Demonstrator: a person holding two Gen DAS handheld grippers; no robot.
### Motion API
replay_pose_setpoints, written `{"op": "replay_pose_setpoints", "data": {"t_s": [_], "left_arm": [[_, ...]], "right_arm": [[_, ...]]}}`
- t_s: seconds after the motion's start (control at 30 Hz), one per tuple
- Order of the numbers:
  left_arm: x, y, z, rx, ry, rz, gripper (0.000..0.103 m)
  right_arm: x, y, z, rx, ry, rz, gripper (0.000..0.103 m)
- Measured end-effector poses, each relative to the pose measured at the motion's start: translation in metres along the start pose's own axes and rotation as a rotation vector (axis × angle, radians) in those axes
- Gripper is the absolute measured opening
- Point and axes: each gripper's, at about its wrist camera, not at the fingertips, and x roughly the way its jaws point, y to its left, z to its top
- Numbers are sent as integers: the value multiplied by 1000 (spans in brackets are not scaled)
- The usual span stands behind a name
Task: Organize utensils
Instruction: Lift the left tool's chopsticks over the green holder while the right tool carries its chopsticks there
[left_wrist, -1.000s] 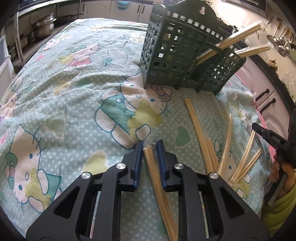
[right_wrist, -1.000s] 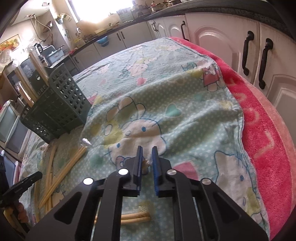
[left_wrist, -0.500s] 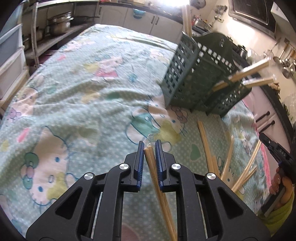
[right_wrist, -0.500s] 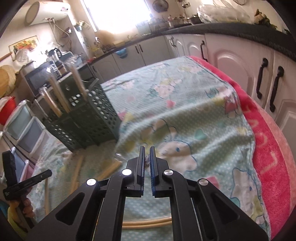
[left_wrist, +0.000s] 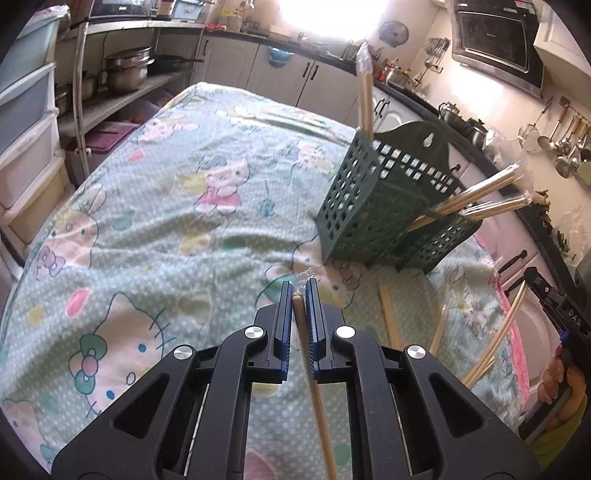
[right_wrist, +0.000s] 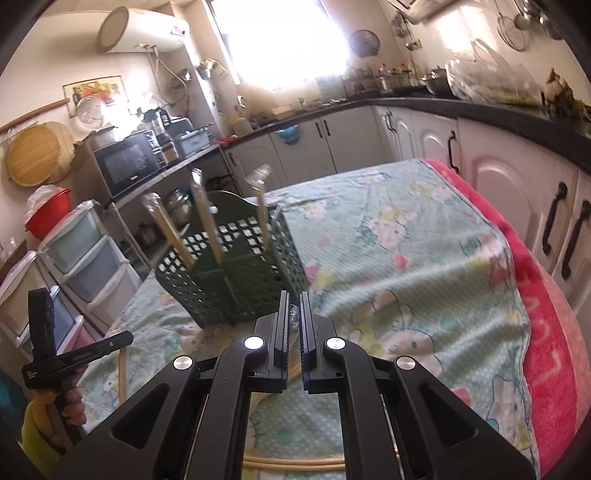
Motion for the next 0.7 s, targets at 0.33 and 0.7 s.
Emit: {"op": "replay_pose_setpoints", "data": {"t_s": [0.33,0.7], "left_arm": [[-9,-17,12,31,-40,-29,4],[-17,-41,26,70,-80,-66,4]], "right_arm": [[-8,24,12,-52,-32,41,5],[-9,50,21,-109,-40,87,5]]}}
